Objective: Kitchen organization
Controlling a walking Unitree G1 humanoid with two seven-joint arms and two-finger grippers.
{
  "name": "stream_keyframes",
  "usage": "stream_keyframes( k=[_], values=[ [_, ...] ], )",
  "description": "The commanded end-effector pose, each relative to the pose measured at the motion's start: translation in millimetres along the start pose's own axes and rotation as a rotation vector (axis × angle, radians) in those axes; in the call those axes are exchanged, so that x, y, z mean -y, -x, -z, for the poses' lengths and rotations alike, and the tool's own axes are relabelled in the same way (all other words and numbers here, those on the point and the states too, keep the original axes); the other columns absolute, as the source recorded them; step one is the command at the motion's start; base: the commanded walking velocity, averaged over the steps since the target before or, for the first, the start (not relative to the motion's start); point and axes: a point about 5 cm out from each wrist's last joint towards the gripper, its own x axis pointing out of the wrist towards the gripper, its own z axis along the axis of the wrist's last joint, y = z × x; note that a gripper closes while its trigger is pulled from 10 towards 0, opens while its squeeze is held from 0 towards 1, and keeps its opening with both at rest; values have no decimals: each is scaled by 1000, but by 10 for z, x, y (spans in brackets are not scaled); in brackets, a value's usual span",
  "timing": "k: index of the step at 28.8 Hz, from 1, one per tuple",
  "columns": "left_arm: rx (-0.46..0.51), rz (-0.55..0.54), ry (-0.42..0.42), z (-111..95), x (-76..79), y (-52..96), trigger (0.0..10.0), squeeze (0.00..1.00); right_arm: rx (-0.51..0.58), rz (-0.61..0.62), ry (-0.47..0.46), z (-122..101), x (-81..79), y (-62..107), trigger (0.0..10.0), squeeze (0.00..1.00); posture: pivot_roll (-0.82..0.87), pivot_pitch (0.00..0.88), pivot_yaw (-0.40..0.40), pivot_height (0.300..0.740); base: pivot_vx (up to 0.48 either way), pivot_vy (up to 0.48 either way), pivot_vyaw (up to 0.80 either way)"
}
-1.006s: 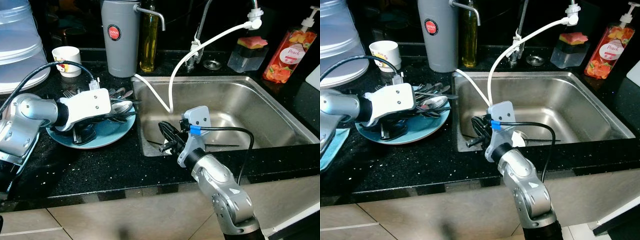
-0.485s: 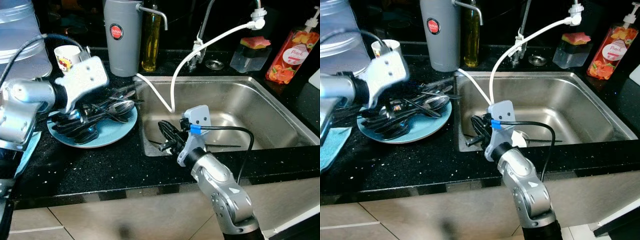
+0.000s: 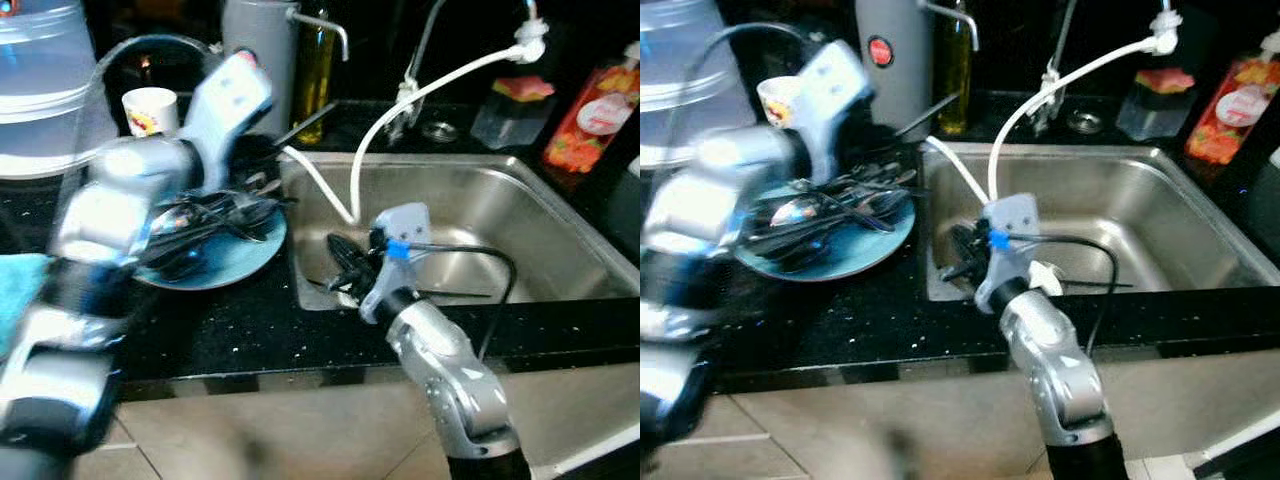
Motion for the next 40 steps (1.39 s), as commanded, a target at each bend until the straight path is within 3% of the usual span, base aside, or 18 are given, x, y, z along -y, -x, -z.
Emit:
stream_keyframes(
  k=[1,4,6,10,13,15,18,19,20,21,29,30,32,33,34,37,39,40],
  values=[
    [0,-10,34,-30,16,-64,10000,0,-10,66,7,33,106,1,10000,0,274,0,-37,740,0,0,0],
    [86,39,217,-243,232,-360,10000,0,12,257,14,-4,357,16,10000,0,263,0,-30,740,0,0,0],
    [75,133,235,-235,459,-464,10000,0,26,357,20,-35,496,56,10000,0,255,0,-25,740,0,0,0],
    [13,242,193,-106,752,-537,10000,0,22,503,39,-40,684,142,10000,0,248,0,-19,740,0,0,0],
    [-17,262,163,-39,833,-557,10000,0,18,553,47,-35,744,174,10000,0,248,0,-17,740,0,0,0],
    [-74,286,98,100,933,-559,10000,0,13,628,57,-30,849,234,10000,0,249,0,-14,740,0,0,0],
    [-94,288,86,148,952,-561,10000,0,16,646,59,-31,871,245,10000,0,250,0,-13,740,0,0,0],
    [-103,287,84,170,953,-562,10000,161,19,652,60,-34,879,248,10000,0,250,0,-13,740,0,0,0],
    [-103,287,84,170,953,-562,10000,161,19,652,60,-34,879,248,10000,0,250,0,-13,740,0,0,0],
    [-110,282,88,188,952,-569,10000,1000,28,655,58,-43,873,240,10000,0,252,0,-14,740,0,0,0],
    [-90,280,109,152,919,-562,10000,1000,61,636,48,-79,816,202,10000,0,252,0,-16,740,0,0,0],
    [-74,260,94,99,826,-508,10000,0,67,618,44,-84,787,193,10000,0,253,3,-19,740,0,0,0],
    [-59,236,69,42,724,-440,10000,0,71,604,39,-87,758,184,10000,0,253,3,-19,740,0,0,0],
    [-69,228,-1,57,655,-351,10000,0,71,587,37,-87,736,180,10000,0,253,7,-20,740,0,0,0],
    [-93,249,-97,95,572,-167,10000,0,71,549,33,-89,690,166,10000,0,252,9,-21,740,0,0,0],
    [-112,275,-145,107,489,43,10000,0,67,495,32,-86,627,153,10000,0,256,14,-24,740,0,0,0],
    [-145,275,-174,122,350,288,10000,0,63,426,24,-75,545,138,10000,0,263,19,-26,740,0,0,0],
    [-145,275,-174,122,350,288,10000,0,63,426,24,-75,545,138,10000,0,263,19,-26,740,0,0,0]
  ],
)
